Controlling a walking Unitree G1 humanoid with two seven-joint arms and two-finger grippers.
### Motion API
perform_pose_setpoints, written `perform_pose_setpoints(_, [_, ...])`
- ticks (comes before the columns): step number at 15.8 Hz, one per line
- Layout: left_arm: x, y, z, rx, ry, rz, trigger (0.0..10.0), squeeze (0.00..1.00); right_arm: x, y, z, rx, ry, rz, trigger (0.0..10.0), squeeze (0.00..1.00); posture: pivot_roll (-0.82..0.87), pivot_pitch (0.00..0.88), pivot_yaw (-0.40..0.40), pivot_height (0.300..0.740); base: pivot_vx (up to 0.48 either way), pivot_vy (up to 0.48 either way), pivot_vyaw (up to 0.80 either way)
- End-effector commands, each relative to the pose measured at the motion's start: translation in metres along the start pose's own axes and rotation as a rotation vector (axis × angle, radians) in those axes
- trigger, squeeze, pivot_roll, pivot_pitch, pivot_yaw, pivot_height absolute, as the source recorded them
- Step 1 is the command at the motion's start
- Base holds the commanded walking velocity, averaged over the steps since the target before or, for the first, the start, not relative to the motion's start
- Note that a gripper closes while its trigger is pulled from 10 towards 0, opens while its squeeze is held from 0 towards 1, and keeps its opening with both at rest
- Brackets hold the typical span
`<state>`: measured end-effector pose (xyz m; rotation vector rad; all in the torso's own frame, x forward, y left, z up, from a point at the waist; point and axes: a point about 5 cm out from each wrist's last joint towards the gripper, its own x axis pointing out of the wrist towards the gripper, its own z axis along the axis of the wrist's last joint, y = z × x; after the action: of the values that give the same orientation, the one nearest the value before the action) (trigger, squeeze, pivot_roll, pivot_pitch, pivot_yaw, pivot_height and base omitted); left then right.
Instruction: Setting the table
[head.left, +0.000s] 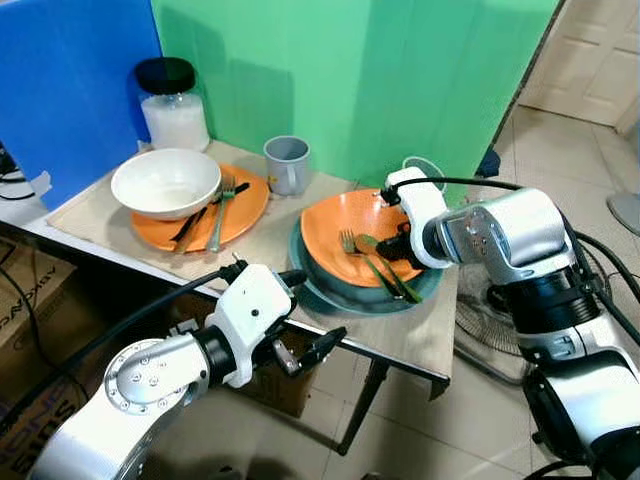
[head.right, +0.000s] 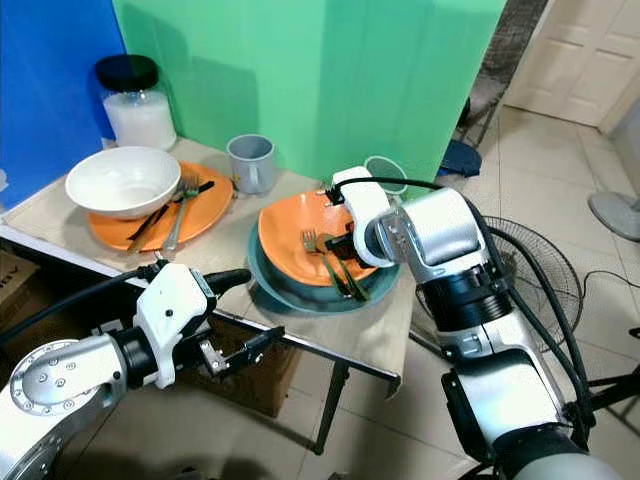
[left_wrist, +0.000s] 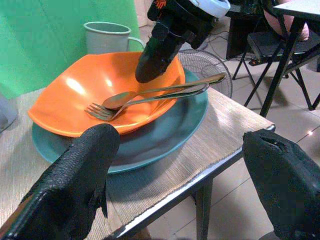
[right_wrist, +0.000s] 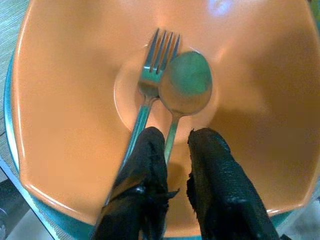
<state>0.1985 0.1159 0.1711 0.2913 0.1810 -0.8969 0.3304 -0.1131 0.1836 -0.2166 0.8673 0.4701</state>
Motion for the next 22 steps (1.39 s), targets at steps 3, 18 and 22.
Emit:
perform_pose_setpoints(3, [0.003, 0.001, 0.001, 0.003, 0.000, -0.008, 10.0, 0.00, 0.003, 0.002, -0.006, 0.030, 0.028, 0.000, 10.0, 1.00, -0.08, 0.022, -0.075, 0.740, 0.000, 0.000, 0.00])
perform_pose_setpoints(18, [0.003, -0.001, -0.001, 0.007, 0.008, -0.012, 10.0, 0.00, 0.021, 0.011, -0.022, 0.099, 0.103, 0.029, 0.0, 0.00, -0.07, 0.008, -0.093, 0.740, 0.000, 0.000, 0.00])
perform_pose_setpoints(22, [0.002, -0.002, -0.001, 0.008, 0.012, -0.013, 10.0, 0.00, 0.022, 0.013, -0.023, 0.091, 0.105, 0.039, 0.0, 0.00, -0.07, 0.002, -0.095, 0.740, 0.000, 0.000, 0.00])
